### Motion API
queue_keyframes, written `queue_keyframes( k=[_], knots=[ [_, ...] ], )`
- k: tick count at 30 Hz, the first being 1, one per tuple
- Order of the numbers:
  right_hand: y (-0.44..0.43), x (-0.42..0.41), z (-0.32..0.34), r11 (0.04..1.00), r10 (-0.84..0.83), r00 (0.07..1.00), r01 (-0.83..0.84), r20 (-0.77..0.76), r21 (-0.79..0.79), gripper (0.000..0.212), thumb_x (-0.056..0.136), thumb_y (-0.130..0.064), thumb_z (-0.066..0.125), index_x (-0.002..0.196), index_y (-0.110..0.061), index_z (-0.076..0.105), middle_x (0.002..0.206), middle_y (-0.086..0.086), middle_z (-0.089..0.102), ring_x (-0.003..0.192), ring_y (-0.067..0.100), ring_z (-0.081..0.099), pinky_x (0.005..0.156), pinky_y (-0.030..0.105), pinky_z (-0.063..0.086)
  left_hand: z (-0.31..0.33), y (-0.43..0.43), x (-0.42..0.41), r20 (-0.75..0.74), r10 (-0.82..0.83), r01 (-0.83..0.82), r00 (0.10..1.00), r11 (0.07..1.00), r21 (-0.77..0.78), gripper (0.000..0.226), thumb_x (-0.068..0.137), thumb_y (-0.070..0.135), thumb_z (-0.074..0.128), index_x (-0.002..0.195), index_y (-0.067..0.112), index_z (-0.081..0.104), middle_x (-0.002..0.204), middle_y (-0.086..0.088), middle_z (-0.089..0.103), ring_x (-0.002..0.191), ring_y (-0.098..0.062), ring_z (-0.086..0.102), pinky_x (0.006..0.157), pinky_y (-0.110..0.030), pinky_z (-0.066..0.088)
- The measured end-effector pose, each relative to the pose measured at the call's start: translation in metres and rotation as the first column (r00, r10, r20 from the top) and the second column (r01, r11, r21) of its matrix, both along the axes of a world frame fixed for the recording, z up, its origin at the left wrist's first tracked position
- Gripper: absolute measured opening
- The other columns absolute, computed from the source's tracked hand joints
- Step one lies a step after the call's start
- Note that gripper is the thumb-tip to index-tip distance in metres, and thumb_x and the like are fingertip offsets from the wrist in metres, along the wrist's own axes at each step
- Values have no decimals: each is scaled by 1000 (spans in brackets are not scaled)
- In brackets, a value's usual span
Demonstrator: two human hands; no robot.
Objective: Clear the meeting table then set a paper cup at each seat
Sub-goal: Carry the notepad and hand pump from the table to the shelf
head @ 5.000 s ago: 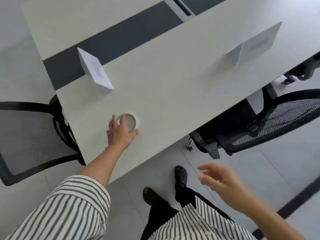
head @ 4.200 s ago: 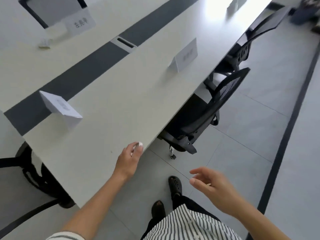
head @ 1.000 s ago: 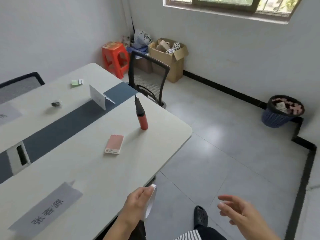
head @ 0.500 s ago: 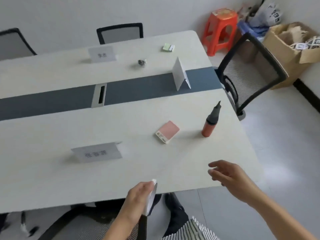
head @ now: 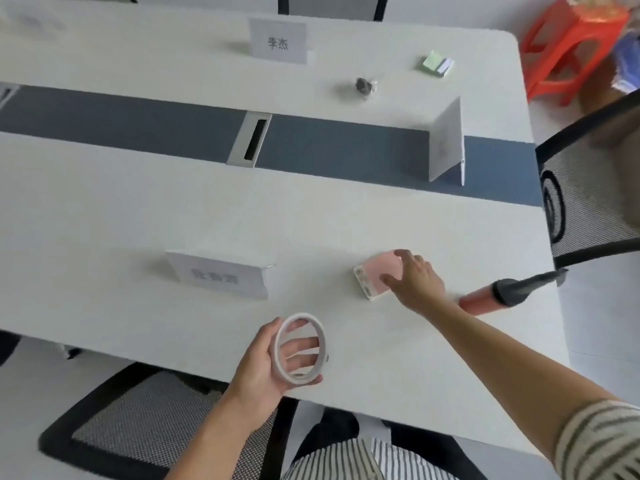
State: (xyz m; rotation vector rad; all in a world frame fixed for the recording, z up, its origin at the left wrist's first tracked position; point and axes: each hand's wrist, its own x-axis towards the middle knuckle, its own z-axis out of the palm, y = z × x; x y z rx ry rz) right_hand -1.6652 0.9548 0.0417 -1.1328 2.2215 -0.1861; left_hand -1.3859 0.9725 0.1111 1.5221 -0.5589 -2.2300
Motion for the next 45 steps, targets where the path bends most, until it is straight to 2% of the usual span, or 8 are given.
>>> queue_keyframes(
  k=[7,11,21,26,29,35,40,45],
  knots=[
    [-21,8,-35,990,84,990,-70,-114,121,92,75,-45,74,147,-25,20,128,13,49,119,33,45,87,41,43,-12,3,-8,79,203,-207,976,977,48,47,90,43,53,125,11,58,116,-26,68,108,-48,63,101,-56,43],
    [-17,-3,-36,984,-170,978,164,117,64,57,85,-26,59,139,-20,43,114,9,66,107,30,59,79,33,45,-14,-3,-20,214,255,-247,943,967,-62,33,95,29,55,113,2,61,97,-25,64,82,-39,70,80,-49,55],
    [27,-1,84,953,5,478,264,878,-149,20,90,-14,66,104,-1,68,83,3,68,67,13,57,56,25,42,-2,-35,-66,164,78,-68,983,995,-68,24,96,16,51,104,3,70,91,-17,69,72,-29,68,65,-37,56],
    [41,12,70,919,-2,711,279,703,-279,9,87,-17,71,94,-11,71,71,-6,64,66,11,56,54,19,44,12,-43,-85,4,-24,24,1000,1000,8,60,94,53,43,123,6,64,114,-12,67,98,-29,61,81,-39,48],
    [48,14,66,900,-28,781,291,623,-324,9,86,-21,71,91,-14,71,71,-7,65,63,7,56,56,24,46,23,-39,-100,167,-93,121,982,979,-165,52,92,52,51,95,7,75,85,-2,72,77,-21,64,70,-31,47],
    [65,16,58,880,-138,794,373,593,-294,17,85,-34,69,94,-19,70,82,4,72,76,23,67,65,40,56,8,-35,-119,505,-42,316,862,824,-470,60,88,39,66,55,22,20,47,10,17,56,-18,21,57,-32,16],
    [109,-14,45,869,-297,765,465,571,-172,21,90,-33,64,85,-14,70,79,3,73,65,8,67,59,32,51,-10,-37,-123,534,-141,434,834,765,-476,53,87,43,67,58,17,31,57,3,27,58,-19,26,58,-33,19],
    [169,-43,14,608,-682,676,737,281,-296,22,80,-31,75,87,-16,61,81,-3,67,79,18,64,70,37,51,-20,-36,-122,545,-191,472,816,765,-438,49,87,41,69,62,3,51,58,-1,44,58,-21,40,58,-31,30]
  ],
)
